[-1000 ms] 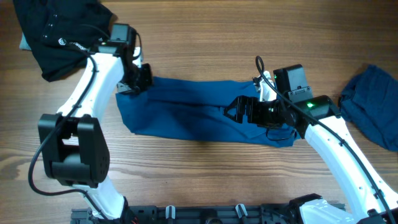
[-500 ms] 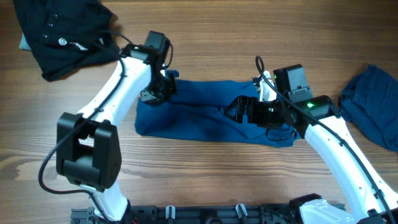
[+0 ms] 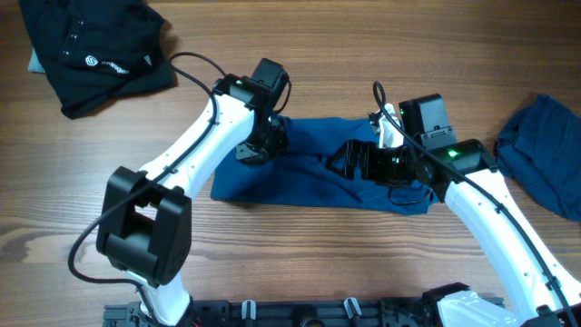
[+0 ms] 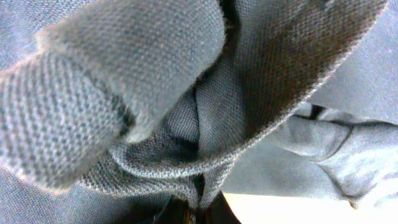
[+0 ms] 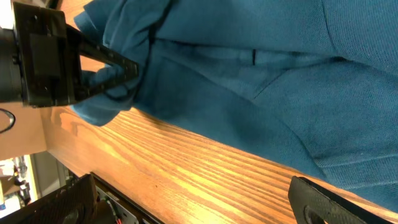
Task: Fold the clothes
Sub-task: 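Lift the left end and fold it rightward toward the right gripper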
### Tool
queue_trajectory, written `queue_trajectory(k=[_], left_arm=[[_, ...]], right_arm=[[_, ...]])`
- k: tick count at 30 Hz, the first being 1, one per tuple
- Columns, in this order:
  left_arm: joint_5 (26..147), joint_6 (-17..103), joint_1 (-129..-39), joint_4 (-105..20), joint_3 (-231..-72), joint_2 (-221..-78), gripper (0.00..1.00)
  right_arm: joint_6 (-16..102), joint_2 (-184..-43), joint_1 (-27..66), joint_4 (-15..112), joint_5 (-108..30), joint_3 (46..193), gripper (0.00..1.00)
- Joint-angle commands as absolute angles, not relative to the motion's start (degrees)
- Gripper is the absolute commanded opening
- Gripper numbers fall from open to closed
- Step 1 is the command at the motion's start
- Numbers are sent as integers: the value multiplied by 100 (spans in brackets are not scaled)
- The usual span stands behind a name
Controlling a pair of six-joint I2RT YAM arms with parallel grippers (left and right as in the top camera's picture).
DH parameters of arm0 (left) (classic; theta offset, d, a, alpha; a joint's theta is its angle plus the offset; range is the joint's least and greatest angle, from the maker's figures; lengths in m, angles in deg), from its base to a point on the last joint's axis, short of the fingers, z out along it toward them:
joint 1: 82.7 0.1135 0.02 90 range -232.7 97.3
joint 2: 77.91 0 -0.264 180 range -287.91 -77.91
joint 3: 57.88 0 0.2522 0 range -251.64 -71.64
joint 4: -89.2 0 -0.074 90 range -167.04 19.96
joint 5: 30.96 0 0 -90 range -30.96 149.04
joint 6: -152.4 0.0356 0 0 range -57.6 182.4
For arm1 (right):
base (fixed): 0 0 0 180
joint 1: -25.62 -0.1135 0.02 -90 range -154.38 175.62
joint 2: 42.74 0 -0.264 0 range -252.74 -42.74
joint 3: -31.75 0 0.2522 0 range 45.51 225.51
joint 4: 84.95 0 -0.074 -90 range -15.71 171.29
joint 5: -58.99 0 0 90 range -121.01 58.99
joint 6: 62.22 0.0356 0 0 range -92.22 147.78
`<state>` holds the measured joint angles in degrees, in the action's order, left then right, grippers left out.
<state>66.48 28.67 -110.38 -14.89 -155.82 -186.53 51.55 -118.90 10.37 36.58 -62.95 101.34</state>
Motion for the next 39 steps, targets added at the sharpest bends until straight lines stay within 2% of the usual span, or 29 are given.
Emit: queue_trajectory(k=[1,17,24,26,27,30,34,39], left_arm=[[6838,2565,-11219,-1508,-15683,-18515,4],[7015,2222,-11645,-2026,-15683,-18515,7],[7011,2224,-11748,-2087,-15683,-18515,31],[7011,2224,-11748,-2096,-15683,-18515,55],[7011,2224,-11748,-2098,-15683,-18515,57],[7013,2224,-11748,-2114,-15683,-18515,57],[7009,2239,-11729,-2109,-15685,-18491,52],[6897,2379,-11420,-1978,-15685,-18161,52]], right_arm=[[5181,-11936,1004,3671,-6407,10114,100],[5197,-11936,1004,3669,-6409,10114,100],[5199,-11936,1004,3666,-6409,10114,100],[5199,-11936,1004,3664,-6411,10114,100],[5199,-11936,1004,3664,-6411,10114,100],[5201,-11936,1004,3666,-6411,10114,100],[5240,-11936,1004,3664,-6483,10114,100],[5232,-11936,1004,3655,-6580,10114,100]])
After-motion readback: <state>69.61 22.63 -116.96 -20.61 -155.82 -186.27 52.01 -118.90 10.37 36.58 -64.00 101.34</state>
